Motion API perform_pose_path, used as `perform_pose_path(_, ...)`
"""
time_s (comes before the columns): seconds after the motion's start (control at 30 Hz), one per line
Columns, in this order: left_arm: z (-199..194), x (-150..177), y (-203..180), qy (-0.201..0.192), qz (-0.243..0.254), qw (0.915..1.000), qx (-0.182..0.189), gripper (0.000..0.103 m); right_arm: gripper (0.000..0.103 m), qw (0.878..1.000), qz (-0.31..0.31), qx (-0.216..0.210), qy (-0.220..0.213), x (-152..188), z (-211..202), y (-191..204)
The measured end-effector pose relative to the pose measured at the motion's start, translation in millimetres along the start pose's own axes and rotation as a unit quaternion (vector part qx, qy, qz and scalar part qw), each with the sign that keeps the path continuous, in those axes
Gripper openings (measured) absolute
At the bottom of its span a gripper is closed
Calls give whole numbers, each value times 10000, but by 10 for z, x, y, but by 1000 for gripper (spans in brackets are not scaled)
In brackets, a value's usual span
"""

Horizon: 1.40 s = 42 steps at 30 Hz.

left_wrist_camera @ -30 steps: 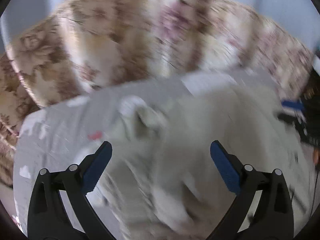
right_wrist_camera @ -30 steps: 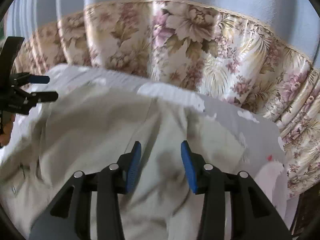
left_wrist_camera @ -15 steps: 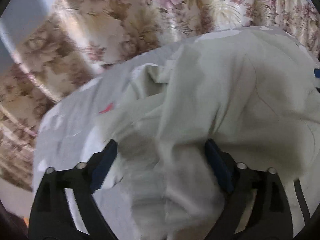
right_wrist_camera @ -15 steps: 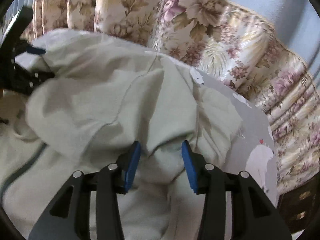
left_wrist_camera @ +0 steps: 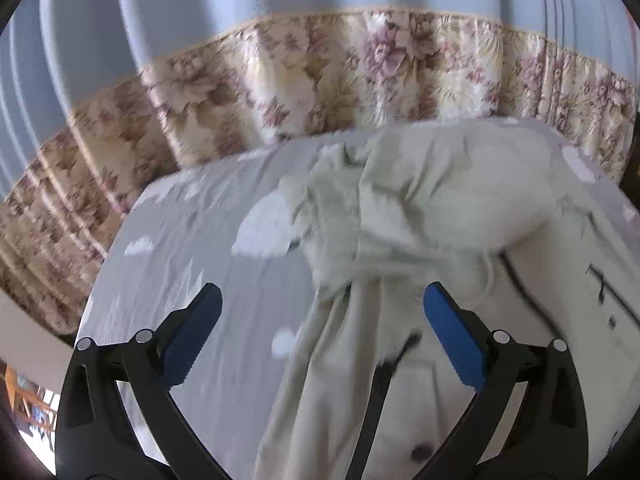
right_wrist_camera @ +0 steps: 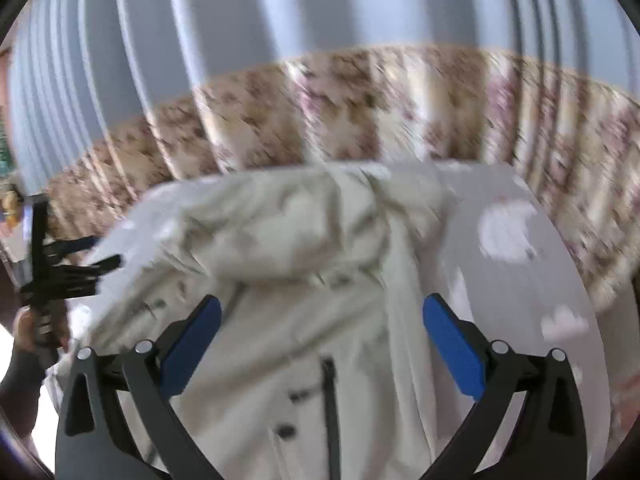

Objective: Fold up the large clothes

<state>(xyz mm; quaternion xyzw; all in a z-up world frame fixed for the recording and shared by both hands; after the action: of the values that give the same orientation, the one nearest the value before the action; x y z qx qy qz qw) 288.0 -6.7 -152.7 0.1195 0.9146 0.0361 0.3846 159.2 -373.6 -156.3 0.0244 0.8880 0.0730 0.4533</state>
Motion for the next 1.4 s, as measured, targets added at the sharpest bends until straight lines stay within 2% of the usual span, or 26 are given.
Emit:
perform_pose_path(0.1,-42,240,-9,153,-139,9998,-13,100,101,9990,30,430,-87,144,-54,-71)
perform_pose_path(0.27,-129,453,31,217,-647,9975,164,100,101,9906,-19,1106,-807,171,-365,-77)
perform_pose_path(0.33,-156,518,50,261,-824,9961,180,100,101,9864,-13,1415,-836,206,-392,-124)
perform_pose_path(0.37,-174,550,63,283,-943,9950,188,100,101,9866,-25,1468,-718,245,-355,-136)
perform_pose_path(0.43,-207,594,82,300,-1073,9936,211,100,101,9890,16,1372,-550,320,-314,-126)
perform_pose_path(0.57,-283,662,139,287,-1209,9922,130,100,101,9962,251,701,-451,491,-381,-50)
perform_pose_path(0.7,-393,721,243,162,-1190,9926,-153,100,101,9971,273,602,-375,588,-470,-97)
perform_pose_path(0.8,-428,809,240,255,-1423,9894,162,100,101,9967,496,566,-307,673,-542,-178)
perform_pose_path(0.87,-442,897,236,355,-1575,9863,333,100,101,9949,757,467,-485,698,-649,-232)
perform_pose_path(0.97,-487,1025,281,424,-1599,9860,216,100,101,9864,1134,538,-1060,662,-947,-361)
perform_pose_path(1.03,-618,1090,413,155,-1859,9823,193,100,101,9732,1151,874,-1790,610,-1267,-446)
perform_pose_path(1.1,-707,1159,566,0,-2083,9780,91,100,101,9648,1100,1135,-2103,625,-1404,-516)
perform_pose_path(1.13,-728,1191,633,-28,-2154,9765,63,100,101,9662,1129,1172,-2001,671,-1370,-571)
perform_pose_path(1.23,-742,1306,823,-1,-2249,9744,-23,100,101,9765,1495,1136,-1055,860,-1045,-738)
perform_pose_path(1.27,-738,1345,867,38,-2271,9738,-90,100,101,9773,1588,1085,-893,926,-955,-765)
perform_pose_path(1.33,-719,1446,913,186,-2269,9736,-182,100,101,9758,1601,1100,-1000,975,-938,-776)
perform_pose_path(1.4,-706,1518,863,284,-2195,9752,-67,100,101,9754,1485,1276,-1009,986,-921,-775)
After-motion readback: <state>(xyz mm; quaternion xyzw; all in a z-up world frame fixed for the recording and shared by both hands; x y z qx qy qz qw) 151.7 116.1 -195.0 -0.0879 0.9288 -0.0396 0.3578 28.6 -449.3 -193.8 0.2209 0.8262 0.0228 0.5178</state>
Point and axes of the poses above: each gripper's, at about its wrist camera, not at the fingertips, and z roughly the way its jaws point, y to its left, x to its underside, the point moved 10 cm from there along z, roughly the way its jaws point, and after that the axes turned 1 degree about -z, right-handed, at the moved point
